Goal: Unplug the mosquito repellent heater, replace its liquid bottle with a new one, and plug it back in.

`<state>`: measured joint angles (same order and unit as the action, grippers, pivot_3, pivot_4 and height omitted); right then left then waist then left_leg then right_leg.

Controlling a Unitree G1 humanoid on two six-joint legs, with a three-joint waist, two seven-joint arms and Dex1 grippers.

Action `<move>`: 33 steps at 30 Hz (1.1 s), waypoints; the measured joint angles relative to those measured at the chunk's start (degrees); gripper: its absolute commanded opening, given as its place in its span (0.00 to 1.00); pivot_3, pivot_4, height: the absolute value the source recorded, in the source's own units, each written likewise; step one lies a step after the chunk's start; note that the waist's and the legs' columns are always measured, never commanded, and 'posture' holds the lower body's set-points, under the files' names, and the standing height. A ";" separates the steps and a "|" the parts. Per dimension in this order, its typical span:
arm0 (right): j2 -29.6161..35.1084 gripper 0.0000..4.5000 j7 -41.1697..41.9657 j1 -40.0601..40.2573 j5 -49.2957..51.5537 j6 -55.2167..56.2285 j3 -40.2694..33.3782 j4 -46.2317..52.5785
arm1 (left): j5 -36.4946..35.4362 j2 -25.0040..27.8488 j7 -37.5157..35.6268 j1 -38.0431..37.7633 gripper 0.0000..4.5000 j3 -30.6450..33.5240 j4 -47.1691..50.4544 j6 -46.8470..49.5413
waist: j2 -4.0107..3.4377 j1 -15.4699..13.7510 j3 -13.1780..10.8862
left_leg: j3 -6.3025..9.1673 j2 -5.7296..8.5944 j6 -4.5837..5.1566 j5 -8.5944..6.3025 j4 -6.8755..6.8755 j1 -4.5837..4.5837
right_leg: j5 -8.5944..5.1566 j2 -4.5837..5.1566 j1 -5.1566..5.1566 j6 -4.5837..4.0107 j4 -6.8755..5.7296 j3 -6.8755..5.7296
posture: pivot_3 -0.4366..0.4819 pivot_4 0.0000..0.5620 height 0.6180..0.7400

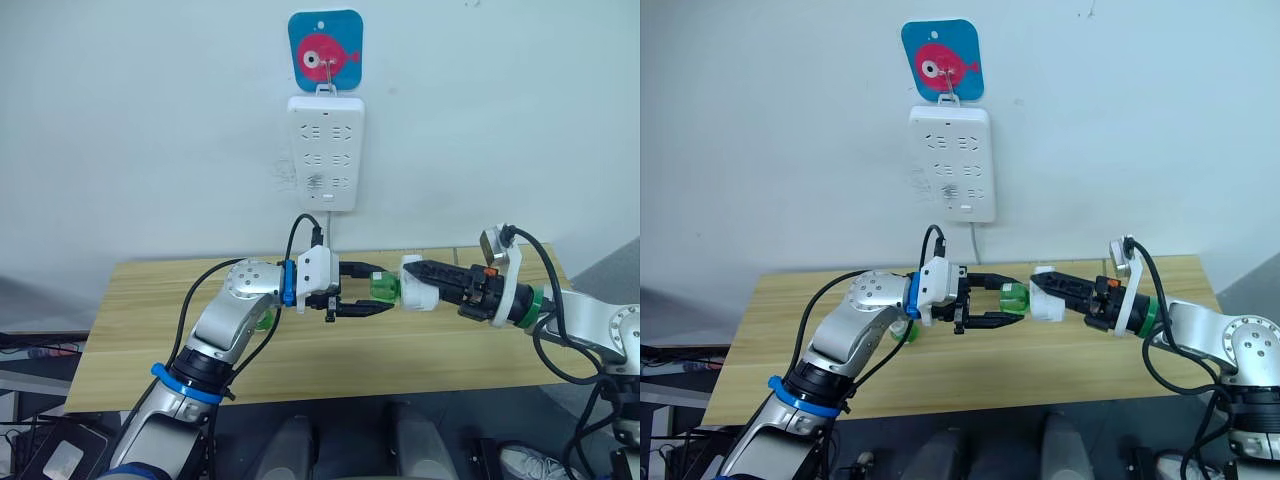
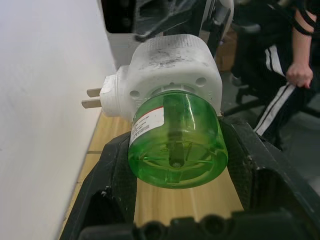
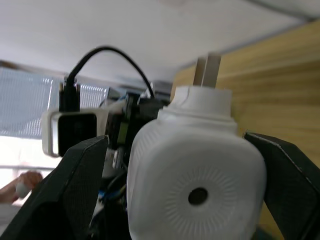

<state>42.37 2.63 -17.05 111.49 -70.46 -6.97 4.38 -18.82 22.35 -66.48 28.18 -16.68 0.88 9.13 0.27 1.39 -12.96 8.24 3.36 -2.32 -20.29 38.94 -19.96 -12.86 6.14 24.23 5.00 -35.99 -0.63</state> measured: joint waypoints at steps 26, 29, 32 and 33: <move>7.71 0.68 7.62 -1.88 0.02 -3.56 2.99 -2.22 | -2.69 -1.85 -0.51 -1.38 0.51 -0.83 2.69 5.31 | 0.02 -1.36 -0.01 | 0.01 0.01 -0.01 0.00 0.04 -0.02 | 0.02 0.02 0.01 0.04 0.00 -0.01 | 0.50 0.42 1.00; 8.71 0.68 8.63 -2.13 0.02 -3.44 3.41 -0.81 | -11.60 -1.05 0.07 -0.41 0.51 0.66 4.42 21.17 | 0.03 -1.24 -0.02 | 0.06 0.00 0.00 0.00 0.05 -0.02 | 0.02 0.01 0.01 0.04 -0.02 -0.03 | 0.51 0.42 1.00; 9.22 0.68 10.43 -2.66 0.00 -3.46 4.24 1.19 | -26.63 0.13 3.24 2.94 0.51 5.04 3.61 47.45 | 0.04 -1.04 -0.03 | 0.09 0.04 0.00 0.00 0.06 -0.01 | 0.01 -0.01 0.01 0.05 -0.07 -0.04 | 0.51 0.43 1.00; 9.45 0.68 11.05 -2.91 -0.01 -3.51 4.50 1.77 | -30.49 -0.08 4.47 4.21 0.51 6.62 2.14 54.84 | 0.05 -0.87 -0.03 | 0.08 0.06 0.01 0.00 0.06 0.00 | 0.01 -0.01 0.00 0.06 -0.08 -0.04 | 0.51 0.43 1.00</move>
<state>51.82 13.68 -19.95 111.48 -73.96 -2.47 6.16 -49.31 22.27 -62.01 32.40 -10.07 3.02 63.97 0.32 0.52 -12.99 8.32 3.42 -2.32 -20.29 39.00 -19.96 -12.85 6.13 24.23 5.06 -36.07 -0.67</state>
